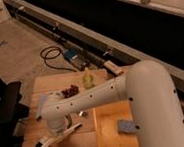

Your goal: Wipe table surface with brush

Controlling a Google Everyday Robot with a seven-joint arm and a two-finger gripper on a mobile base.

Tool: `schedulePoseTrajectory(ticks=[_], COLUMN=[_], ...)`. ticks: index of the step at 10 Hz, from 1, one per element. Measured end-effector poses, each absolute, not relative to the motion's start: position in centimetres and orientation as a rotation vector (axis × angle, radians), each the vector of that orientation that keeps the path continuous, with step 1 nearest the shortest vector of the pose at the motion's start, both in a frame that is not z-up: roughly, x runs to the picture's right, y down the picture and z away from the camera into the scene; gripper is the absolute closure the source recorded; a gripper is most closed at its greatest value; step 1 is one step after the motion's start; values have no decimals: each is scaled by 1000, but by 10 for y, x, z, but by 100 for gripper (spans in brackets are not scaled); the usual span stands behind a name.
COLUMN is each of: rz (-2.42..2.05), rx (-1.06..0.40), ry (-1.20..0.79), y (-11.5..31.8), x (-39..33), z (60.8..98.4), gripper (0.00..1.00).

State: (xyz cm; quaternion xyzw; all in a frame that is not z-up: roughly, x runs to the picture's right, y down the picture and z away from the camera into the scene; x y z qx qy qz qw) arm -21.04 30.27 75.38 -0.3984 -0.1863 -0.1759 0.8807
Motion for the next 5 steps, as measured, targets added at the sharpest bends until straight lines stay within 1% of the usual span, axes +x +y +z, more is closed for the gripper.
schedulePoseTrajectory(ticks=[2, 5], rz=[-338, -243], rx=[-837, -827], ry=[-382, -355], y=[314, 311], x=[-190, -143], z=[751, 752], gripper=[100, 100])
